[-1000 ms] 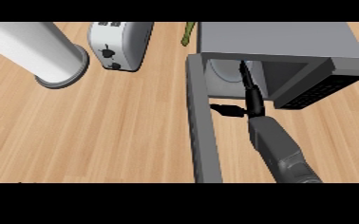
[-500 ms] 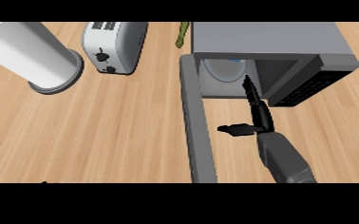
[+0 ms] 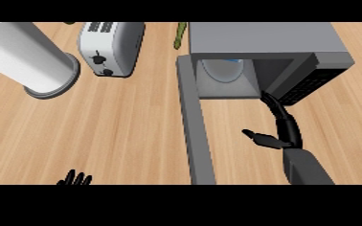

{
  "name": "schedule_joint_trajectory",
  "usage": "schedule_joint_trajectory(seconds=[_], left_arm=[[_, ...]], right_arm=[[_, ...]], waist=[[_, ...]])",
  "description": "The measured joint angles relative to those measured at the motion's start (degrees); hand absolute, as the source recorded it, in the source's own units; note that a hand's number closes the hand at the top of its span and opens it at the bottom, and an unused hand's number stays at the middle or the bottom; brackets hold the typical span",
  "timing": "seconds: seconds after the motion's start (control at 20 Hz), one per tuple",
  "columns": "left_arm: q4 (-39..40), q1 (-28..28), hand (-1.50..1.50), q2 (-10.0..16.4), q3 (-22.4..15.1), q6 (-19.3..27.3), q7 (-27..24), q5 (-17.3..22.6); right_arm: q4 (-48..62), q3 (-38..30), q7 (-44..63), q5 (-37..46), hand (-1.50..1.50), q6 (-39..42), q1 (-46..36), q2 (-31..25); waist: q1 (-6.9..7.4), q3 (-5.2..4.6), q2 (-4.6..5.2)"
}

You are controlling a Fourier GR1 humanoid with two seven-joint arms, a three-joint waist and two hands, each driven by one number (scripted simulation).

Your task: Pick up the milk, place it into the microwave and close the microwave

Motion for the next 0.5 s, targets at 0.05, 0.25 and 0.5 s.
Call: schedule_joint_trajectory(seconds=[0.05, 0.25, 0.5], left_arm=[[1.1, -1.0, -1.50, -0.1, -0.9, -0.1, 0.3, -1.0], [2.2, -4.8, 1.50, 0.7, -3.2, -0.4, 4.1, -4.2], [6.2, -11.6, 1.50, -1.7, -7.4, 1.9, 6.4, -11.7]], right_arm=[[-1.1, -0.1, 0.0, -0.3, 1.50, 0.5, 1.3, -0.7], [-5.3, -0.4, 0.4, -1.7, -1.50, 3.0, 6.2, -3.3], [-10.0, -1.4, 1.2, -4.2, -1.50, 6.2, 11.6, -6.4]], waist=[[-0.13, -0.02, -0.02], [-0.40, -0.02, -0.02], [-0.42, -0.03, 0.02]])
